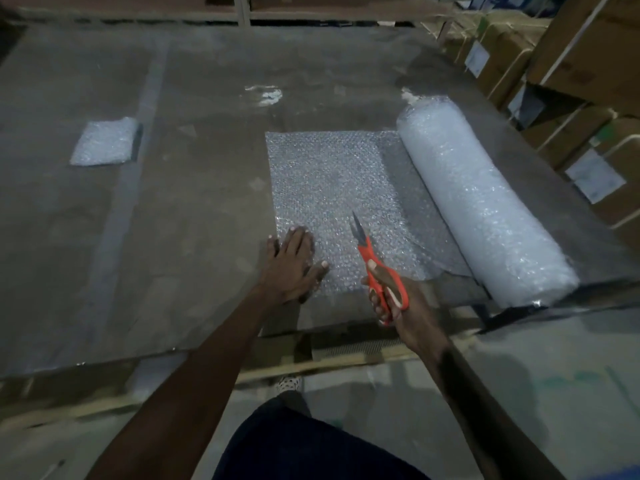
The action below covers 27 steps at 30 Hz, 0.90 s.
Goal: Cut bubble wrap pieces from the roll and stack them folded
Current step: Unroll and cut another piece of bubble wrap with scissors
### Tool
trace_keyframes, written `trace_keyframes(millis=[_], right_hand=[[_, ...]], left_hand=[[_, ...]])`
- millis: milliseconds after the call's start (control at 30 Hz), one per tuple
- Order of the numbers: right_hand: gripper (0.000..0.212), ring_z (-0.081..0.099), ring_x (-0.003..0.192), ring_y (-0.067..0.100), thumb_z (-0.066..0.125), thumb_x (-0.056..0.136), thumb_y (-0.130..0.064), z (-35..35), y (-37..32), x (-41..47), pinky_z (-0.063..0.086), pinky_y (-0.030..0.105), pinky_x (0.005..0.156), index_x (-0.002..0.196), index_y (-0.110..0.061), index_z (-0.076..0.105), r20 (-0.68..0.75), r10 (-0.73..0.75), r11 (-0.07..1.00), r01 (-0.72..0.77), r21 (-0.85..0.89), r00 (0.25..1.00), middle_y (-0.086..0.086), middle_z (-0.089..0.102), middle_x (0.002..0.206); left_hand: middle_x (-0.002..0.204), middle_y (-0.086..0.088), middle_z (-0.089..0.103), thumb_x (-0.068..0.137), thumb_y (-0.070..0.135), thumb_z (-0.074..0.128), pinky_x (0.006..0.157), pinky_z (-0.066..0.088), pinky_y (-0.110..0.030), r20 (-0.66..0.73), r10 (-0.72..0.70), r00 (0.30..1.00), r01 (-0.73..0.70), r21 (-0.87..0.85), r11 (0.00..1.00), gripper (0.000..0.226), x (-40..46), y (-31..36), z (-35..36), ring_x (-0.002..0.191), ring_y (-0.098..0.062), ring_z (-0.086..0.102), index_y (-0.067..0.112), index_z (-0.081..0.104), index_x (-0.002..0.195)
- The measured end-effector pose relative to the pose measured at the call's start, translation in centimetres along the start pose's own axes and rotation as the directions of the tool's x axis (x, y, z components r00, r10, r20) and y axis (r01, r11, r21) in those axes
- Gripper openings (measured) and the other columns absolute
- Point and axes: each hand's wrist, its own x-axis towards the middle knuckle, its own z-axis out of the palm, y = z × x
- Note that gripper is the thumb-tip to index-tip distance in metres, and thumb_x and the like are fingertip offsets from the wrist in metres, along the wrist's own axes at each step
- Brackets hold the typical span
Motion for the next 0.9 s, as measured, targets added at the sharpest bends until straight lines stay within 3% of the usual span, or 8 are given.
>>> trace_keyframes(millis=[67, 167, 267, 433, 567, 700, 900], right_hand=[[0.062, 0.049, 0.051, 0.014, 0.077, 0.067, -0.069, -1.2, 1.4, -2.1, 0.037, 0.024, 0.047, 0.091, -0.012, 0.070, 0.024, -0.003, 1.000, 0.004, -0.027, 1.000, 0.007, 0.058, 0.068], [0.065, 0.048, 0.051, 0.016, 0.082, 0.073, -0.062, -2.6, 3.2, -4.8, 0.038, 0.024, 0.048, 0.097, -0.003, 0.073, 0.034, 0.008, 1.000, -0.008, -0.010, 0.999, 0.010, 0.057, 0.067], [0.070, 0.049, 0.049, 0.016, 0.076, 0.070, -0.058, -3.6, 4.4, -6.8, 0.039, 0.024, 0.046, 0.102, 0.004, 0.072, 0.005, 0.055, 0.998, -0.055, -0.002, 0.998, 0.009, 0.057, 0.064], [0.056, 0.045, 0.048, 0.018, 0.073, 0.078, -0.054, -4.8, 6.2, -9.0, 0.036, 0.025, 0.045, 0.095, 0.000, 0.073, 0.036, 0.059, 0.998, -0.060, 0.016, 0.998, 0.010, 0.051, 0.060], [0.051, 0.045, 0.047, 0.018, 0.072, 0.079, -0.057, -4.8, 6.8, -8.8, 0.036, 0.027, 0.046, 0.090, -0.007, 0.074, 0.054, 0.072, 0.997, -0.072, 0.008, 0.996, 0.010, 0.051, 0.060], [0.061, 0.048, 0.048, 0.017, 0.072, 0.078, -0.057, -4.2, 6.5, -7.8, 0.039, 0.026, 0.047, 0.100, 0.000, 0.074, 0.046, 0.076, 0.997, -0.076, -0.006, 0.996, 0.010, 0.056, 0.062], [0.051, 0.048, 0.046, 0.016, 0.072, 0.088, -0.045, -3.5, 5.9, -6.3, 0.039, 0.024, 0.045, 0.102, 0.004, 0.071, 0.024, 0.093, 0.996, -0.093, -0.012, 0.995, 0.008, 0.057, 0.060]], left_hand=[[0.168, -0.009, 0.002, 0.101, 0.064, 0.021, 0.120, -0.001, -0.054, -0.015, 0.002, 1.000, -0.001, 0.015, 1.000, 0.081, -0.5, 0.8, 0.6, 0.154, -0.024, -0.002, 0.009, 0.011, 0.159], [0.168, -0.010, 0.002, 0.097, 0.067, 0.011, 0.121, 0.003, -0.055, -0.013, -0.004, 1.000, 0.004, 0.024, 1.000, 0.084, -1.1, 0.9, 1.0, 0.154, -0.025, -0.001, 0.009, 0.009, 0.159], [0.167, -0.010, 0.002, 0.101, 0.064, 0.014, 0.122, 0.005, -0.054, -0.019, -0.003, 1.000, 0.004, 0.039, 0.999, 0.079, -1.3, 1.1, 1.1, 0.154, -0.026, 0.000, 0.010, 0.009, 0.159], [0.168, -0.010, 0.002, 0.103, 0.060, 0.017, 0.122, 0.007, -0.053, -0.016, -0.025, 1.000, 0.026, 0.071, 0.997, 0.076, -1.2, 1.2, 1.1, 0.154, -0.026, 0.001, 0.010, 0.008, 0.159], [0.167, -0.012, 0.002, 0.104, 0.057, 0.015, 0.121, 0.007, -0.053, -0.003, -0.038, 0.999, 0.038, 0.094, 0.995, 0.074, -0.8, 1.3, 1.0, 0.154, -0.027, 0.001, 0.009, 0.008, 0.159], [0.167, -0.014, 0.004, 0.107, 0.048, 0.020, 0.121, 0.003, -0.049, -0.030, -0.051, 0.998, 0.053, 0.083, 0.995, 0.068, 0.5, 1.6, 0.4, 0.154, -0.028, 0.003, 0.006, 0.010, 0.159], [0.166, -0.016, 0.009, 0.106, 0.049, 0.020, 0.123, 0.008, -0.048, -0.051, -0.009, 0.999, 0.010, 0.030, 1.000, 0.070, 1.8, 0.9, 0.9, 0.153, -0.031, 0.007, 0.004, 0.014, 0.158]])
